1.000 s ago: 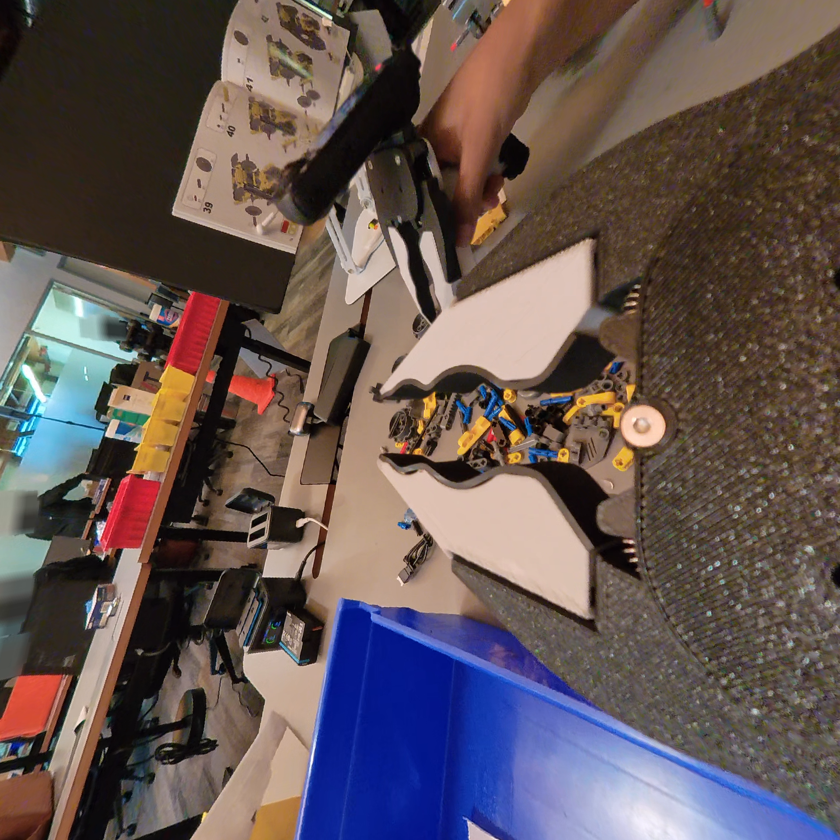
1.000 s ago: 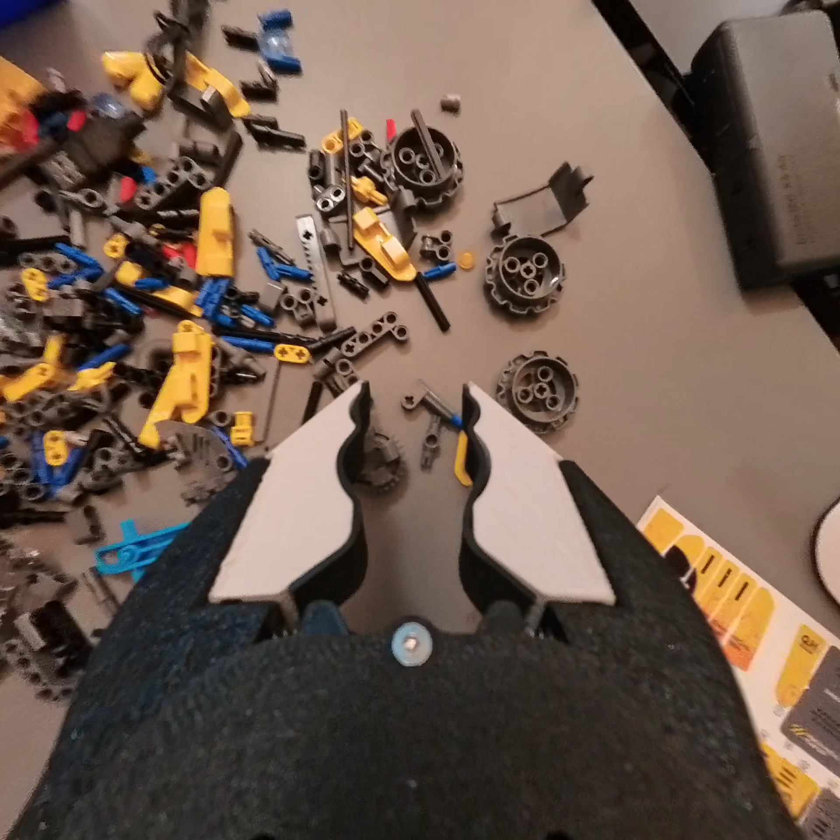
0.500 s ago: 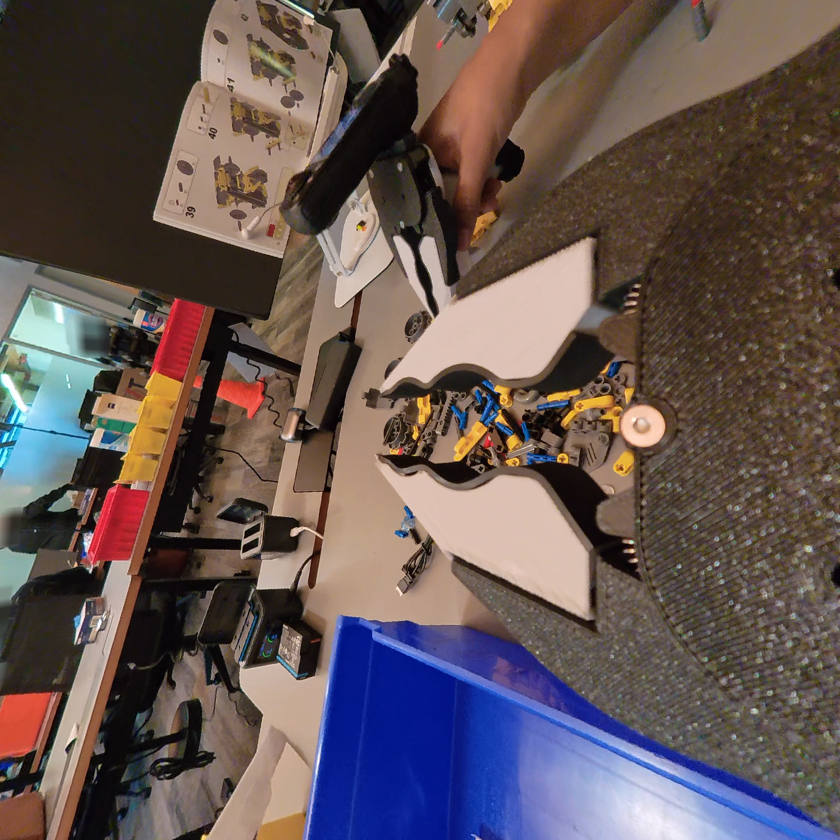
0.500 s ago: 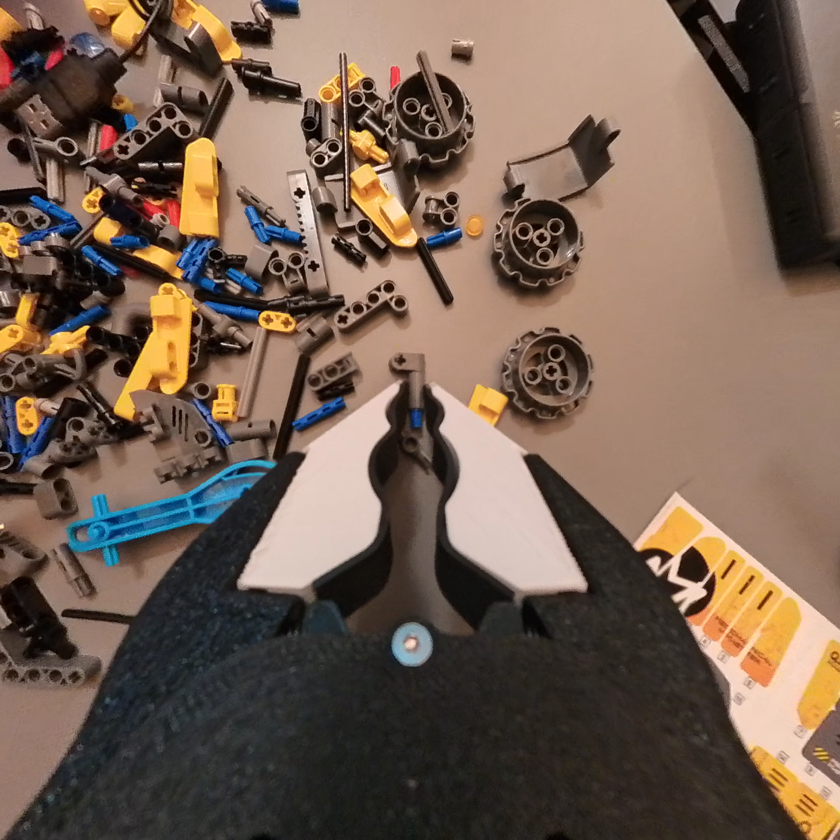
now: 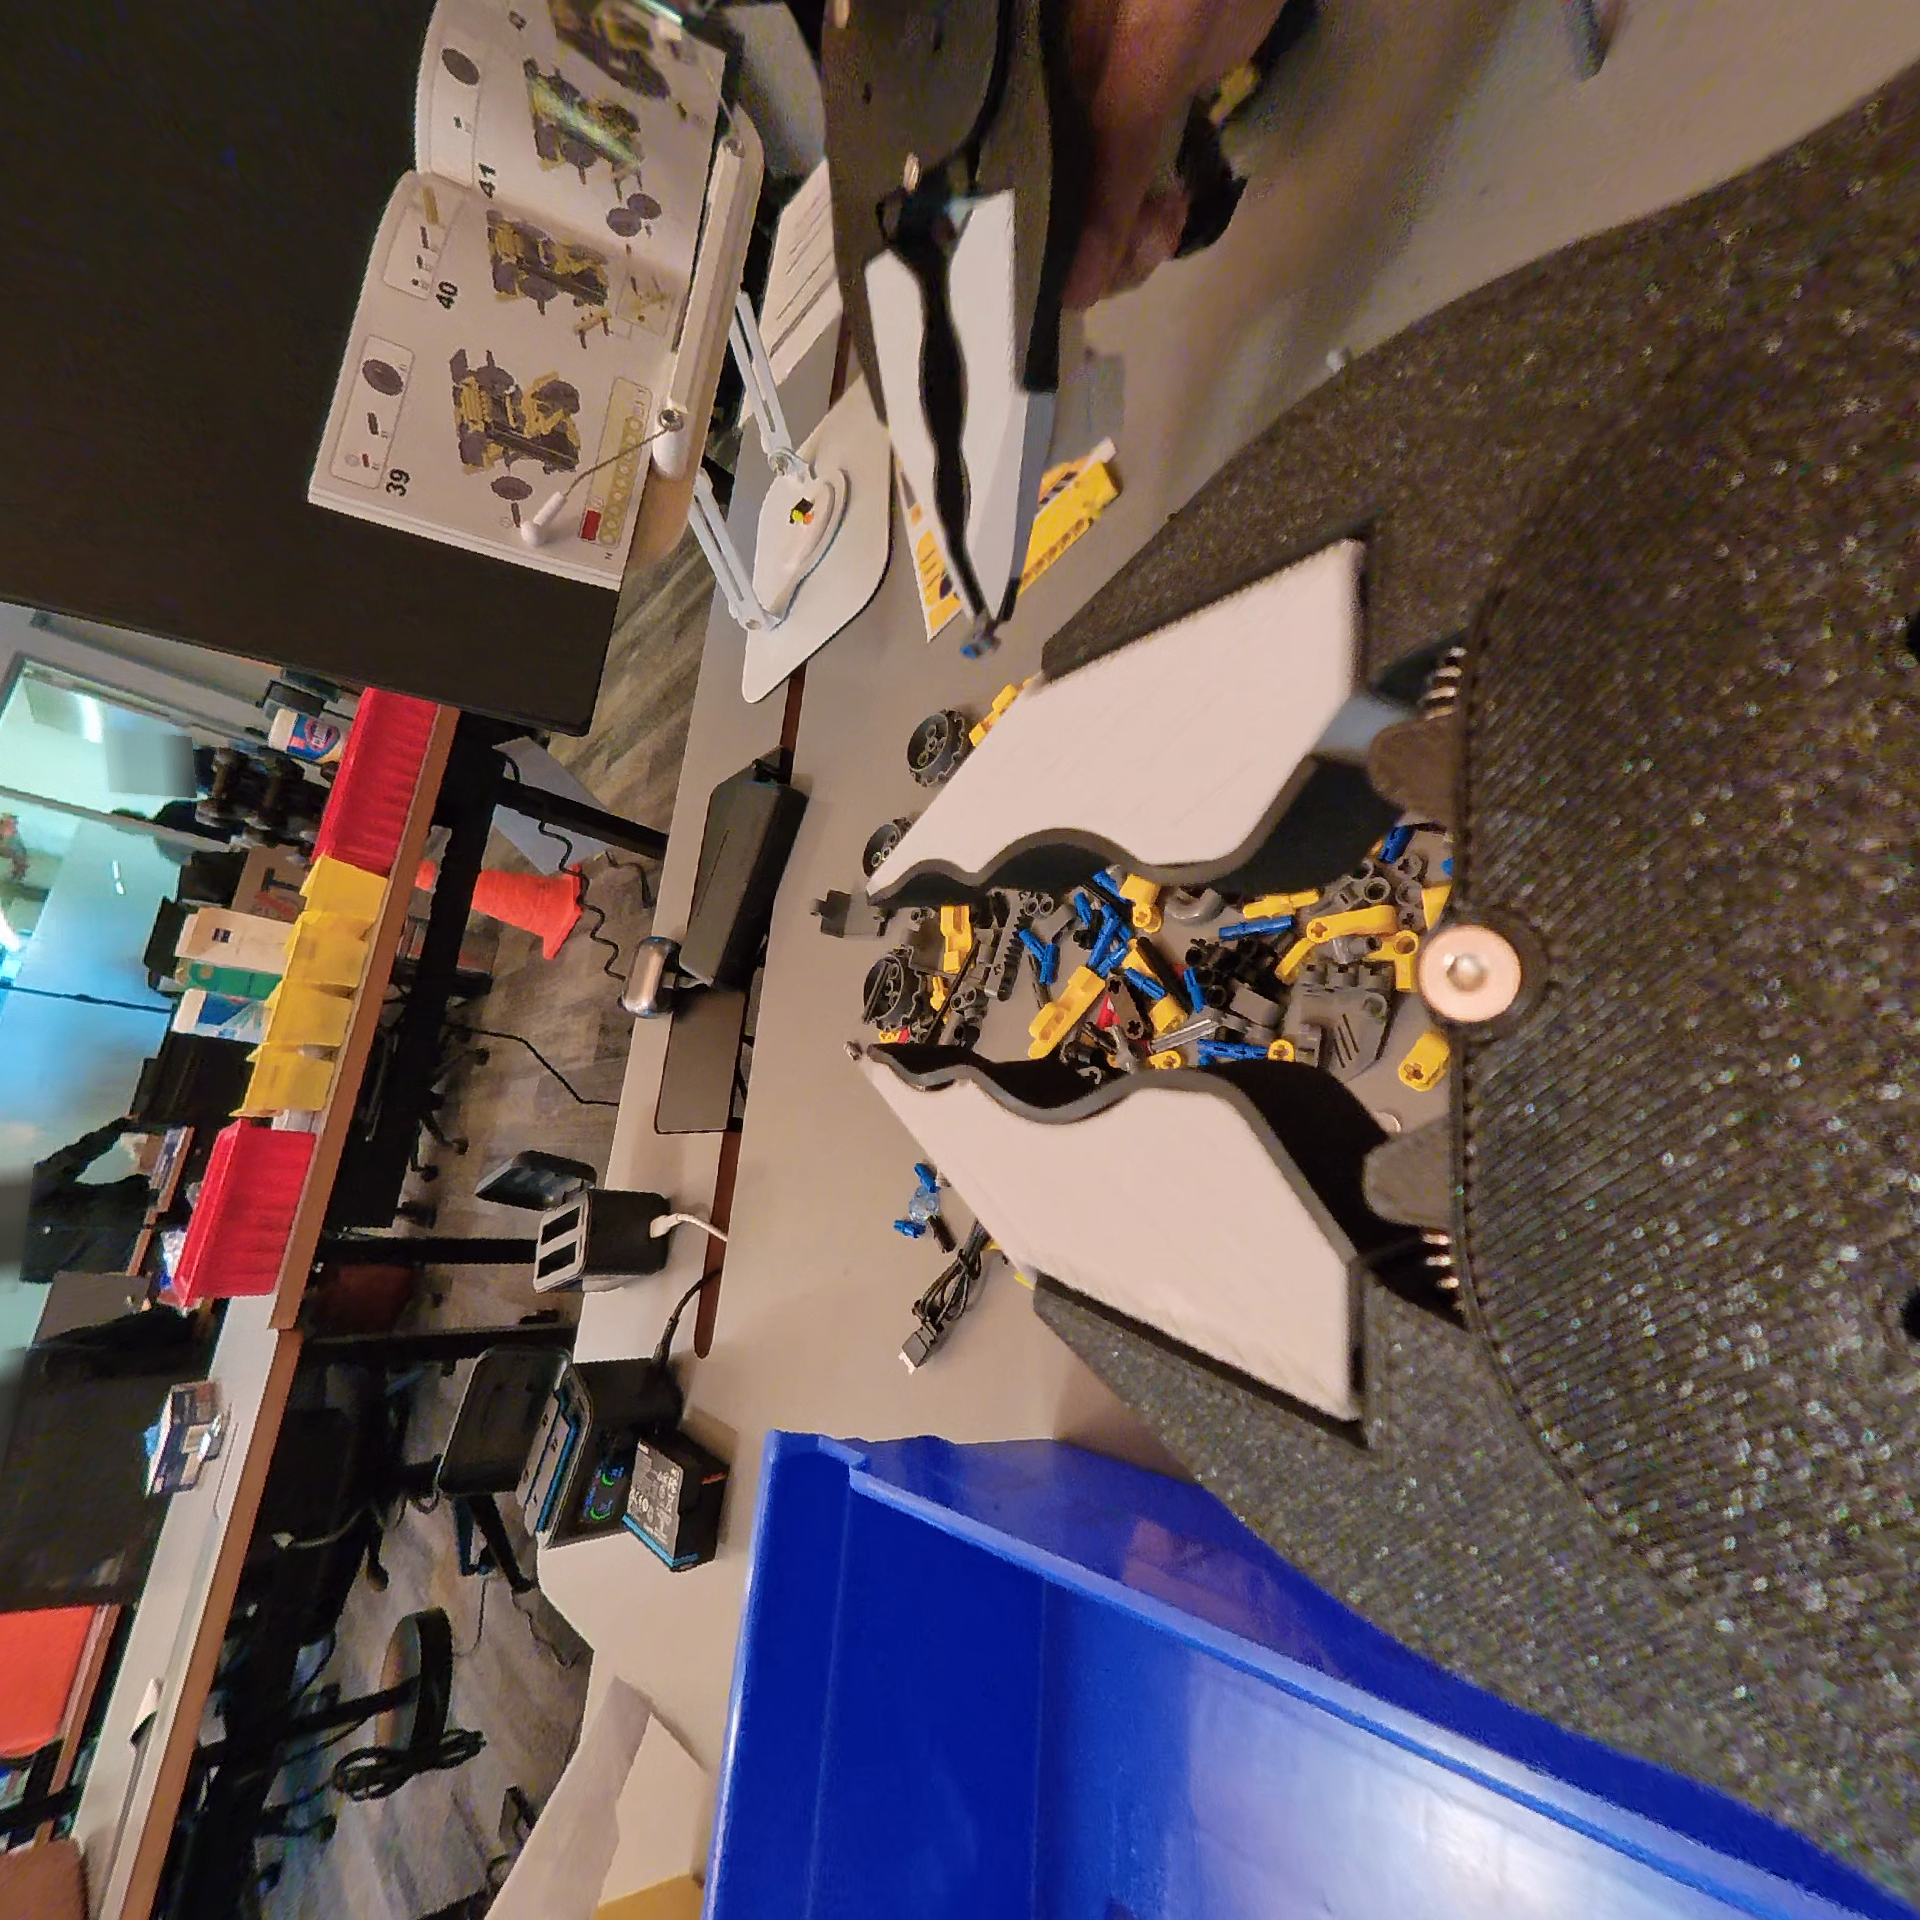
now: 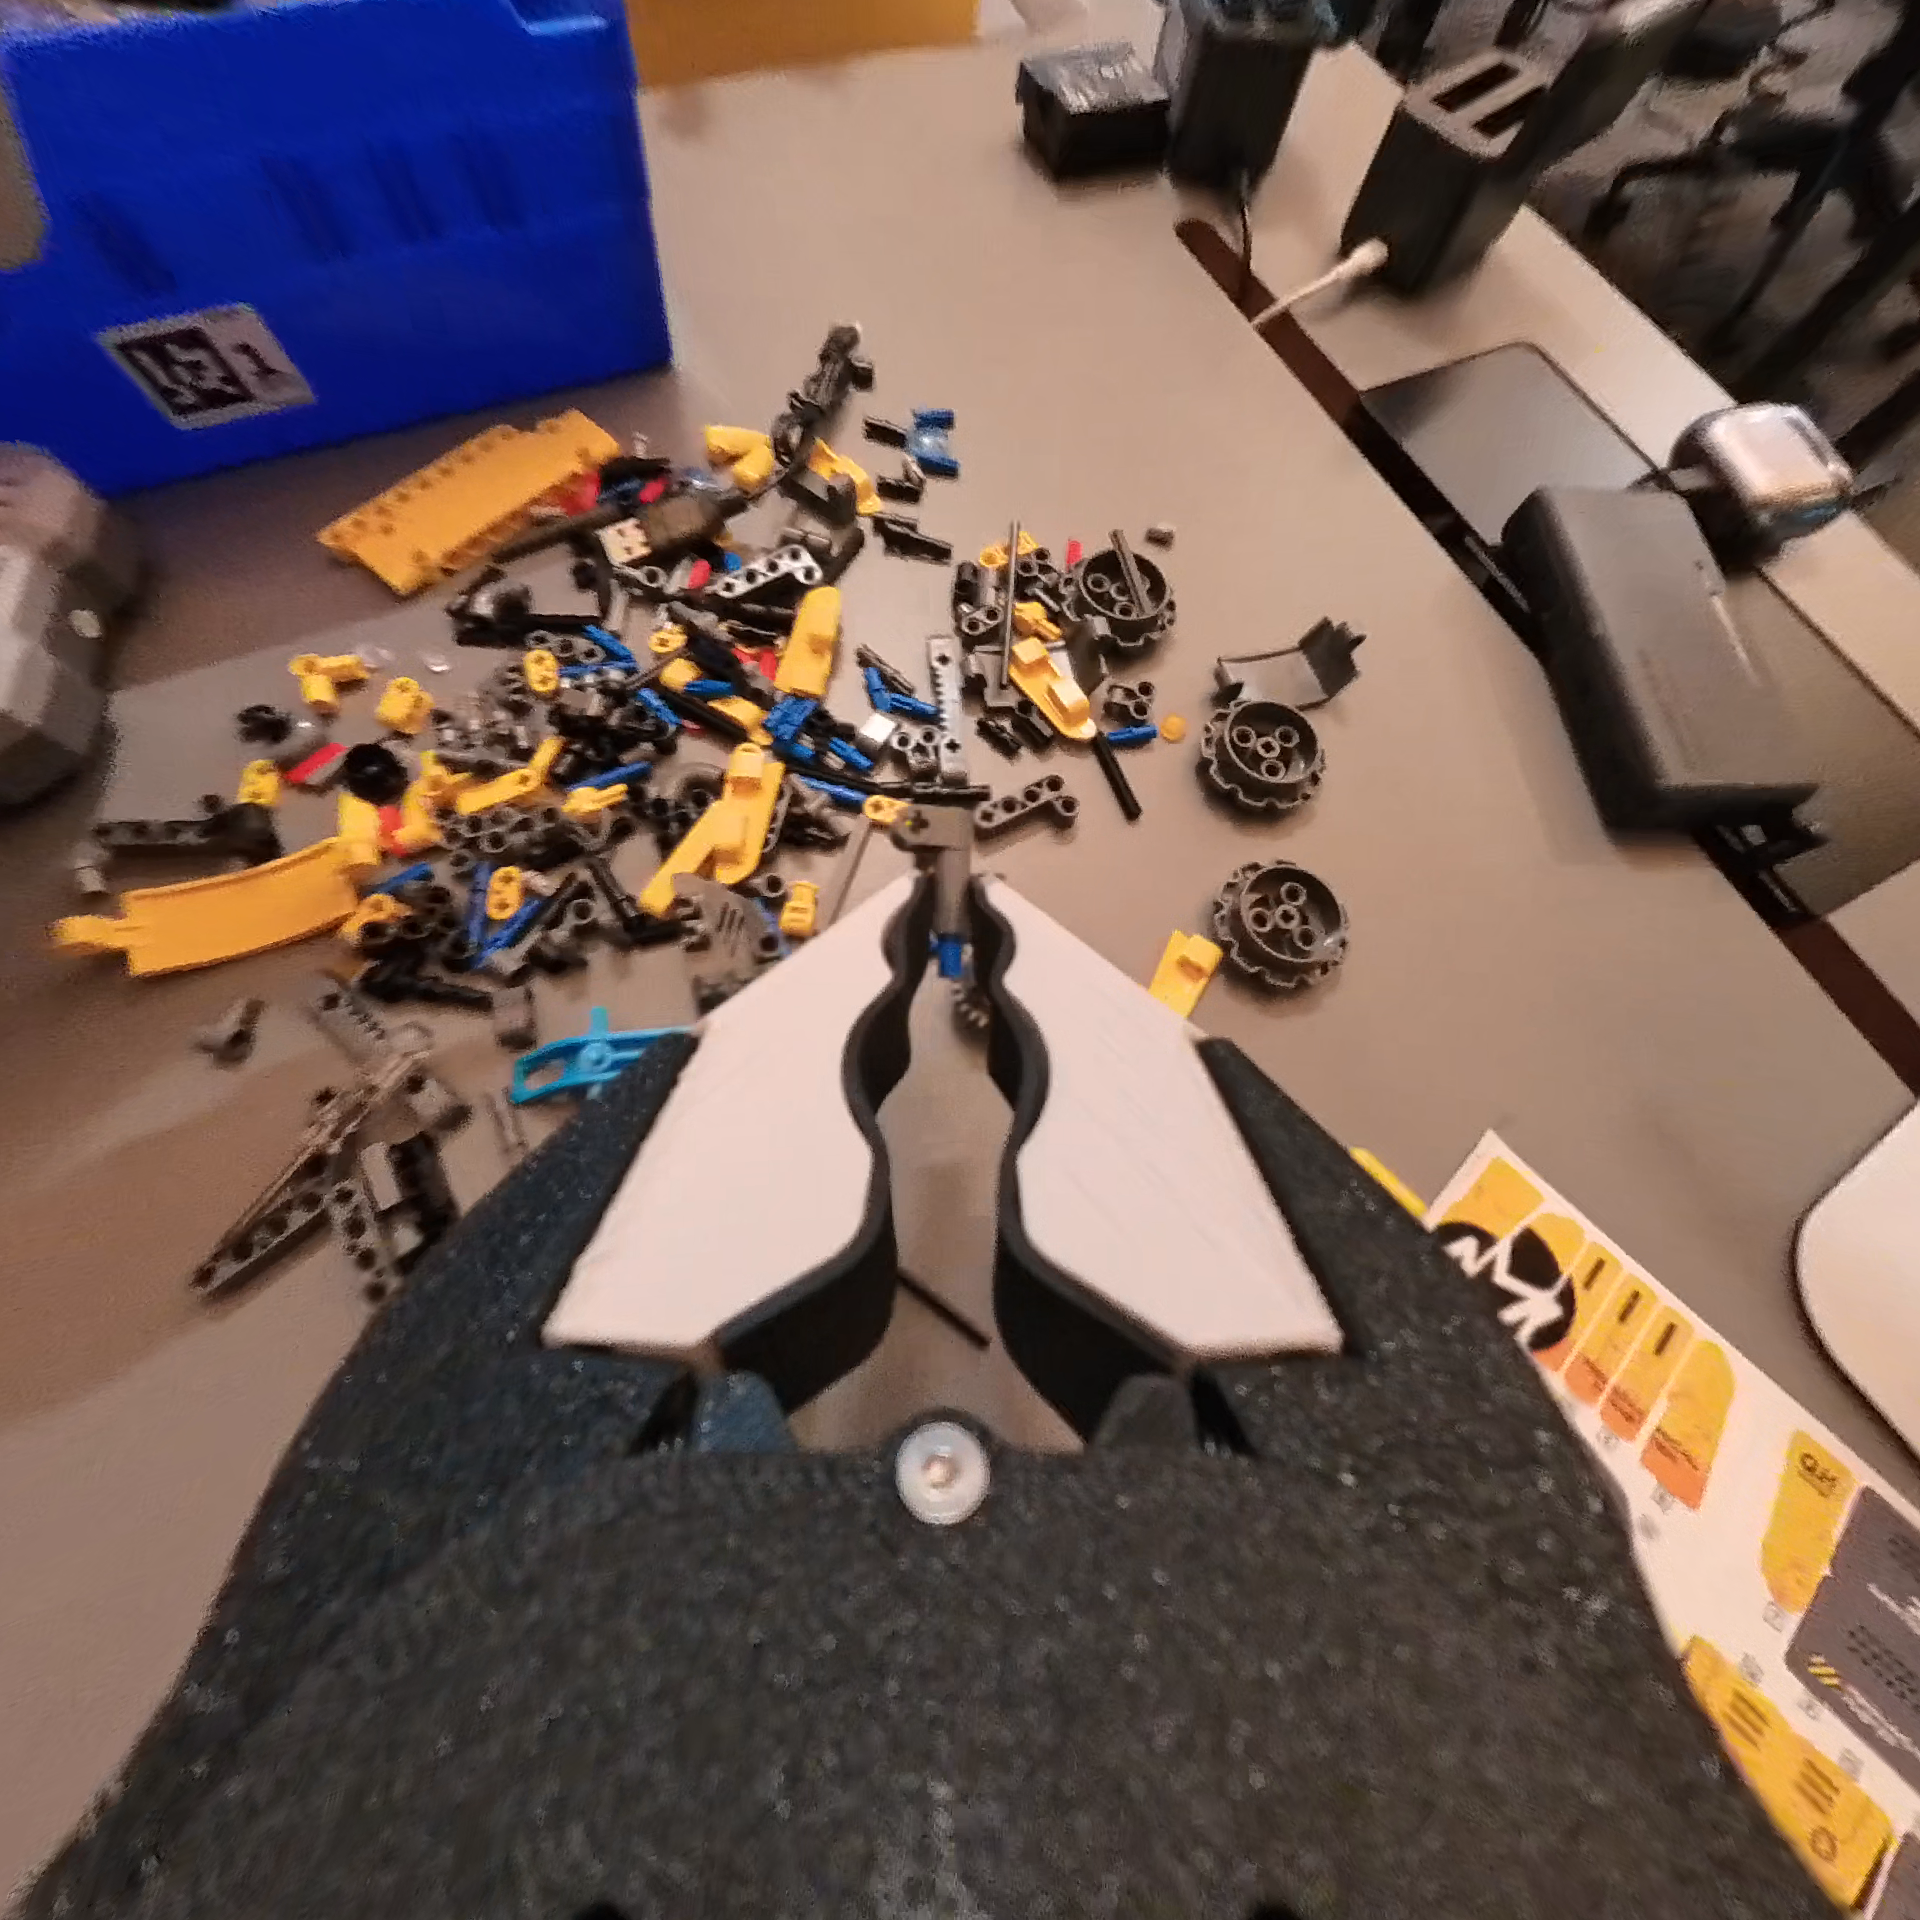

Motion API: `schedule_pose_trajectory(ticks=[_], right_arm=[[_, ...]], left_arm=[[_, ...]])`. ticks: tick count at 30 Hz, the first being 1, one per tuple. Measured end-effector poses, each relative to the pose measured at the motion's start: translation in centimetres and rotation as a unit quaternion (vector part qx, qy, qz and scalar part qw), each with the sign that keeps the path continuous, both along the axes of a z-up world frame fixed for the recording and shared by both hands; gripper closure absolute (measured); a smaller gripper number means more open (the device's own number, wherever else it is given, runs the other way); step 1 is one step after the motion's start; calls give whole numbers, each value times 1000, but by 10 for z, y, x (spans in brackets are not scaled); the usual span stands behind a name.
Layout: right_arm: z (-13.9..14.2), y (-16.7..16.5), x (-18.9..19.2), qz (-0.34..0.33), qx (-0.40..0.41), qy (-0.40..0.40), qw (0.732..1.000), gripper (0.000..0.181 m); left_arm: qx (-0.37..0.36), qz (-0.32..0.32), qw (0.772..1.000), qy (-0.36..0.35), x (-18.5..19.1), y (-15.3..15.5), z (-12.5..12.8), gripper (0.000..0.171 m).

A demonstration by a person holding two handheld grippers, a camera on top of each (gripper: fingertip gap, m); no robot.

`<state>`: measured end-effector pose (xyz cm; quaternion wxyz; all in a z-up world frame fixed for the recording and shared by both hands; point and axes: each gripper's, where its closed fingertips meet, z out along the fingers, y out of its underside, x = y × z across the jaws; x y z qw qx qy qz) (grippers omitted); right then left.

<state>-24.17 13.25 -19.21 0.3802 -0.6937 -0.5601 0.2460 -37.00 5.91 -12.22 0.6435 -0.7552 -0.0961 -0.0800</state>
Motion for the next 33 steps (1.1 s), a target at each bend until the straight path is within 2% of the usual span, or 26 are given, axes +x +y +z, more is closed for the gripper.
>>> schedule_pose_trajectory(ticks=[6,12,17,20,22,25,27,29,31,33], right_arm=[[12,-48,36,31,16,28,999,175],[3,-97,76,57,-13,71,996,175],[-10,-104,106,56,21,75,995,175],[-6,-109,119,66,28,85,994,175],[3,-110,129,68,40,101,992,175],[19,-111,148,65,72,133,986,175],[25,-114,158,68,79,153,983,175],[22,-115,164,66,74,165,981,175],[14,-113,168,61,61,161,983,175],[7,-109,169,53,53,149,986,175]], left_arm=[[-7,-4,1000,8,4,2,-1,146],[-16,-21,999,20,18,8,-2,140],[-53,-27,994,95,39,15,-5,131],[-60,-47,989,124,60,19,-2,124],[-53,-79,988,118,85,20,3,123],[-43,-185,978,82,153,10,2,128],[-55,-268,960,53,205,-6,-15,139],[-91,-320,943,20,245,-18,-41,144],[-107,-347,932,-8,269,-21,-59,147],[-90,-361,926,-60,279,-21,-59,146]])
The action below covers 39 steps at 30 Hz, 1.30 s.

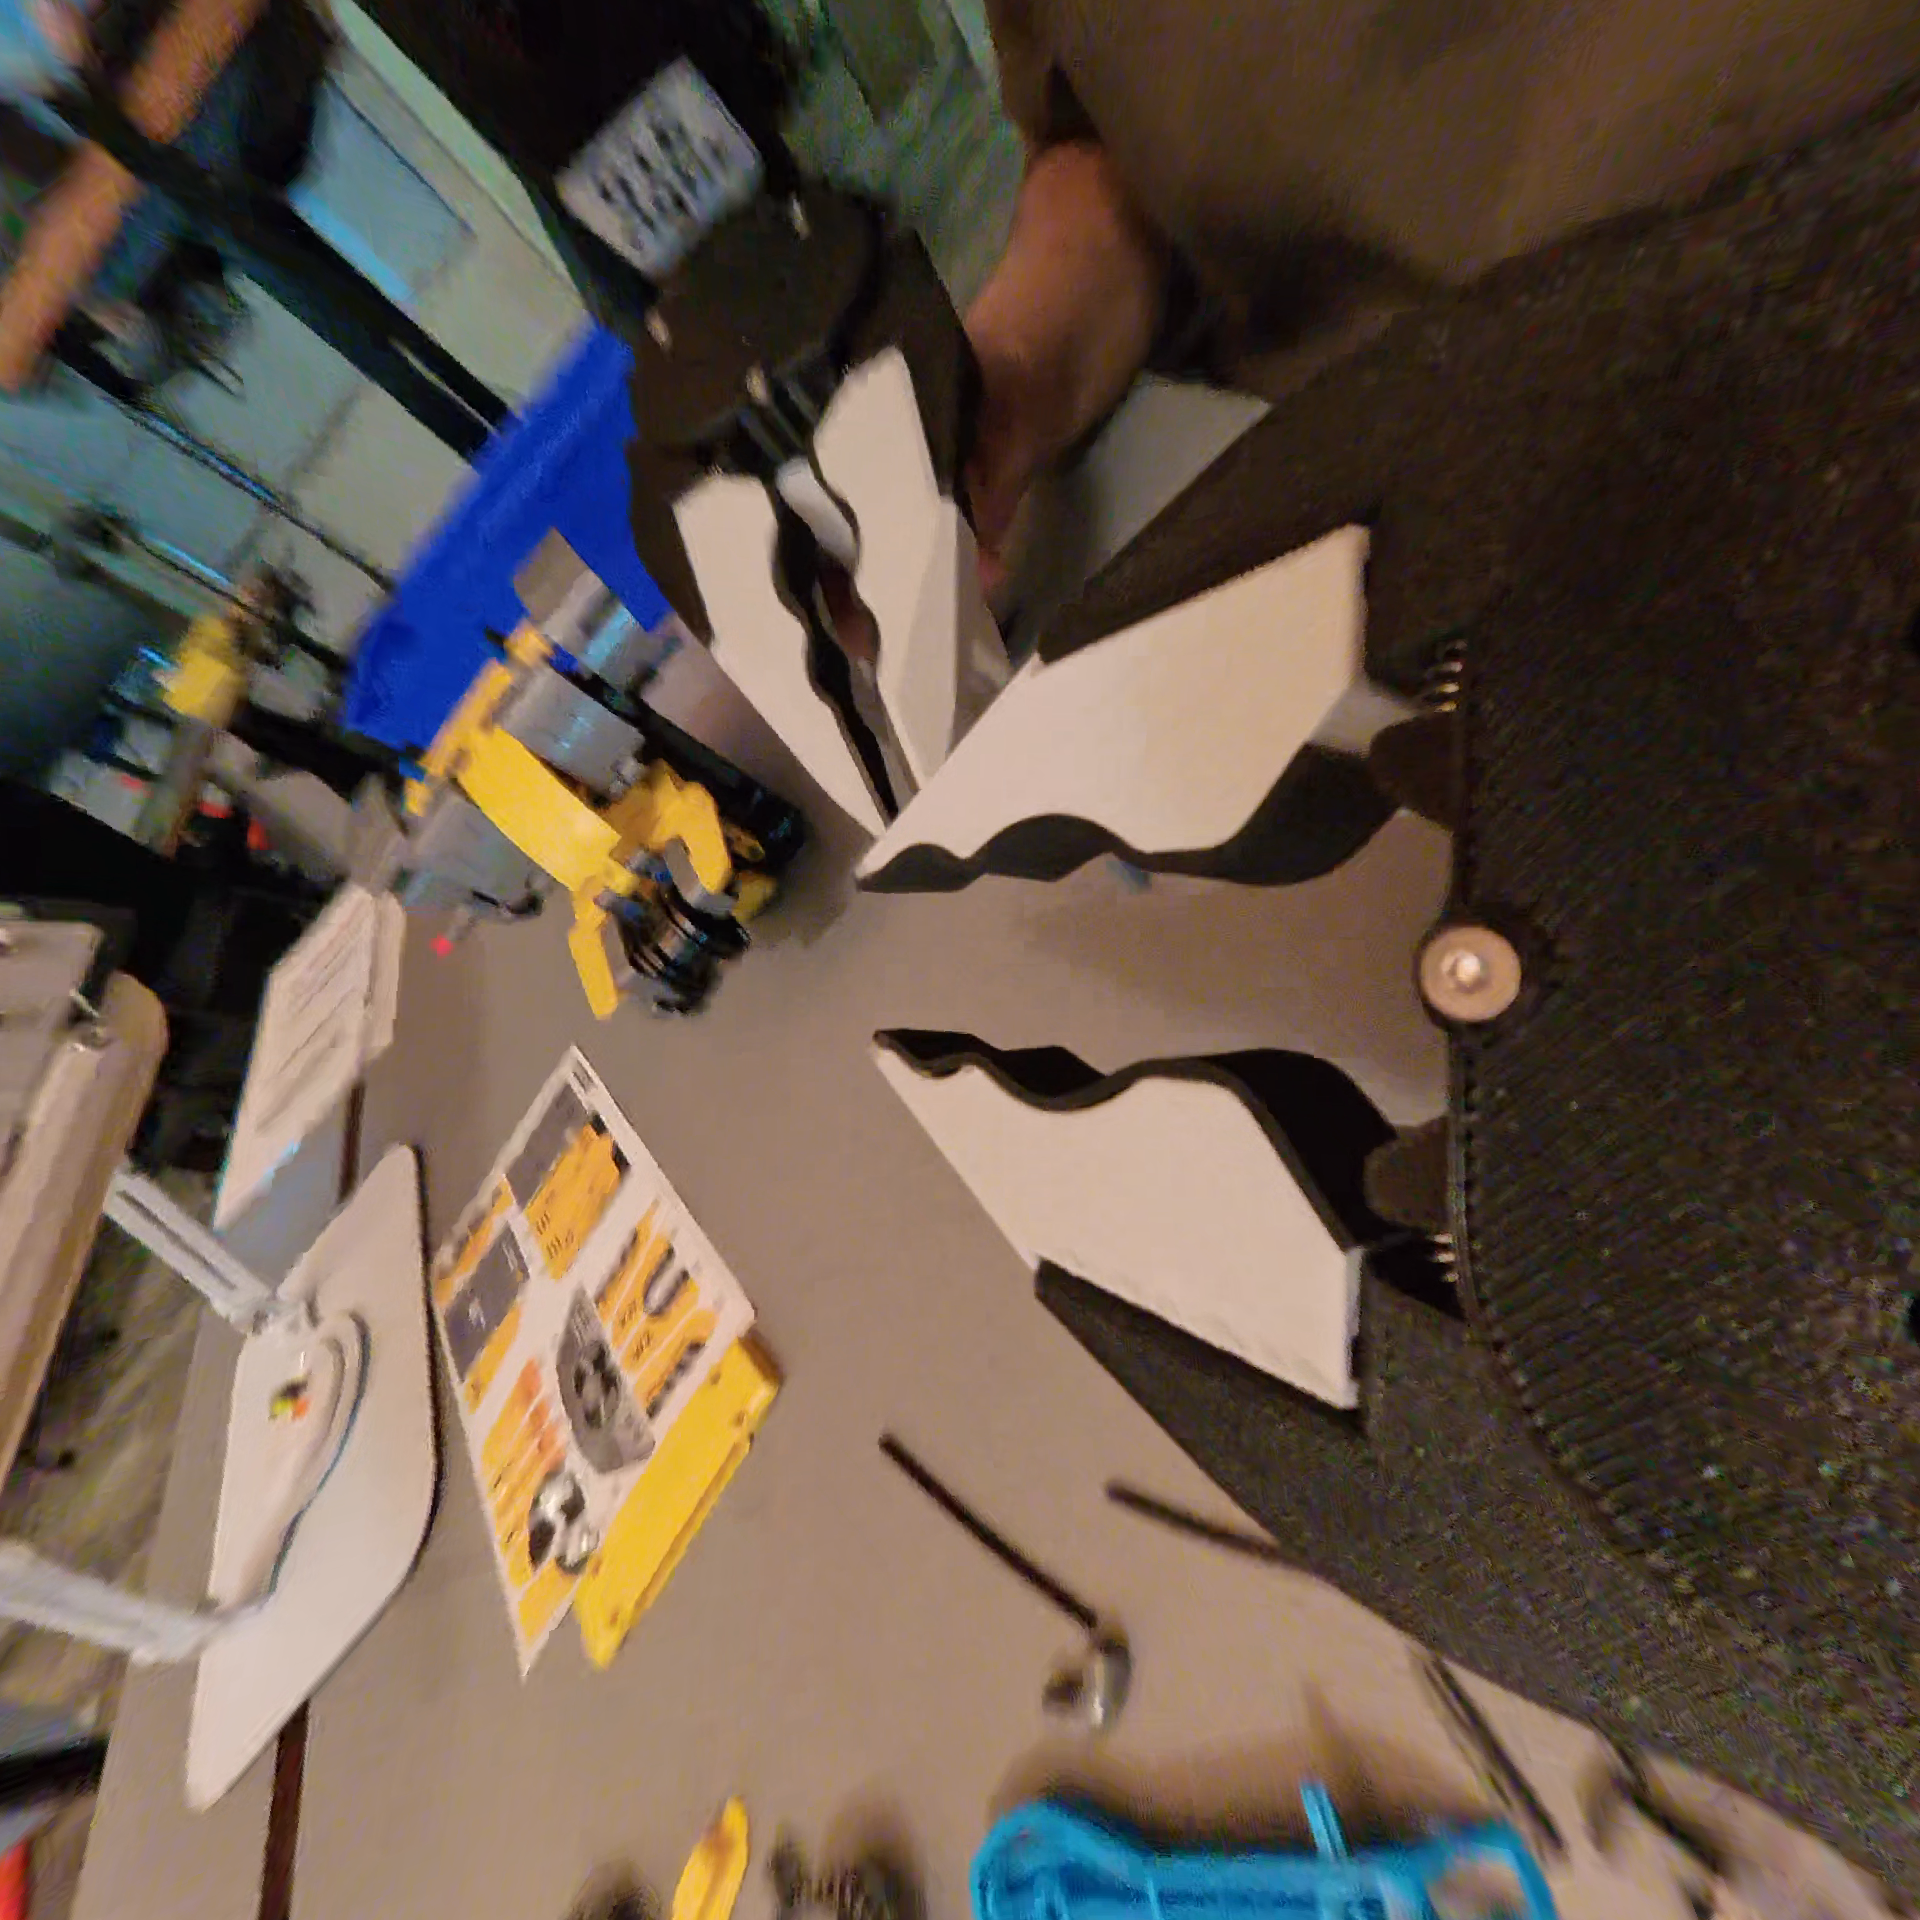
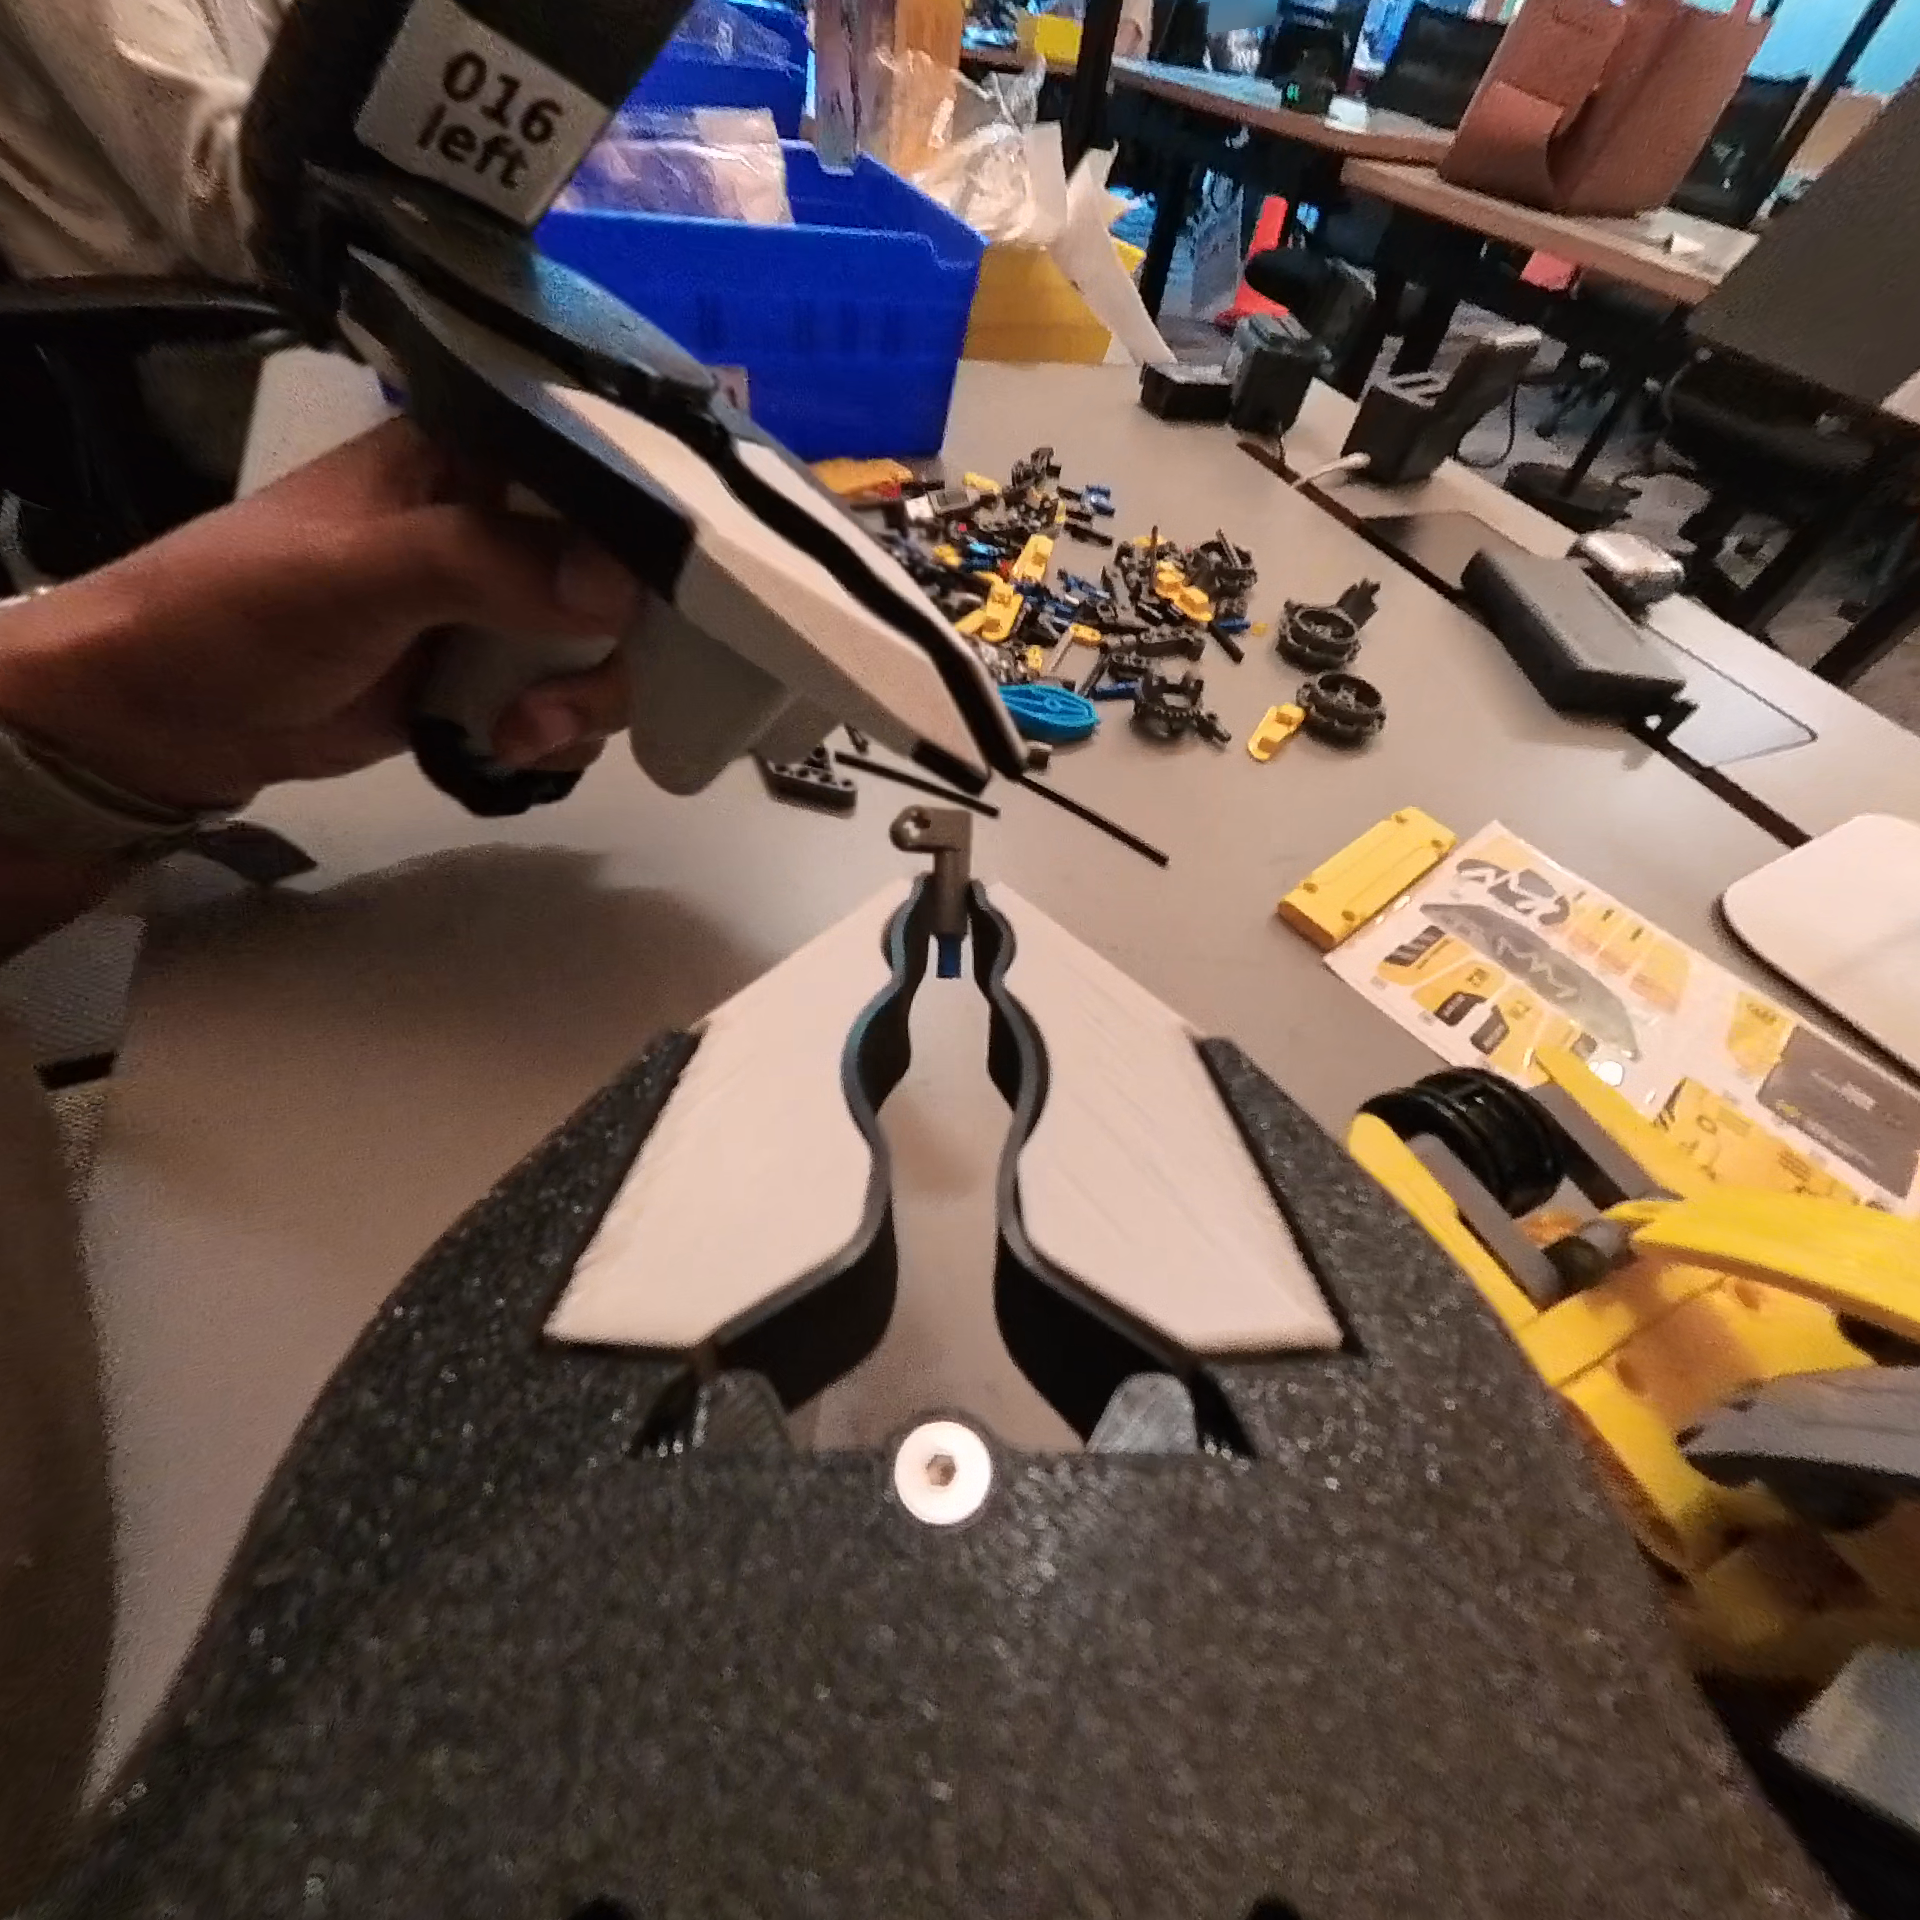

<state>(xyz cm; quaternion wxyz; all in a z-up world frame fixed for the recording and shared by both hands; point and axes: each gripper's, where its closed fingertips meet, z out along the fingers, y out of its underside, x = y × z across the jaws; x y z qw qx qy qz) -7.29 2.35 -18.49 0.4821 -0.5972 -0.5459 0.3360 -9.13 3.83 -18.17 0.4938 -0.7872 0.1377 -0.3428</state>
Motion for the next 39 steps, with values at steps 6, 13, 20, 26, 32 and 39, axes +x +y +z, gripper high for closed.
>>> schedule_pose_trajectory(ticks=[6,13,20,26,32,39], right_arm=[[-4,3,0,-5,14,-8,1000,175],[-19,3,-7,-14,67,-56,996,175],[-24,7,-9,-21,82,-73,994,175],[-26,9,-7,-17,37,-62,997,175],[-22,11,-6,-14,-3,-39,999,175],[-4,13,-2,-4,-7,-22,1000,175]], left_arm=[[-41,-34,992,-117,9,0,5,138],[-65,-53,981,-176,21,-4,-11,129],[-62,-46,975,-208,15,-4,-7,136],[-57,-40,975,-211,12,-4,-5,141],[-22,-13,985,-170,6,-1,-2,145],[90,103,990,27,-18,15,7,151]])
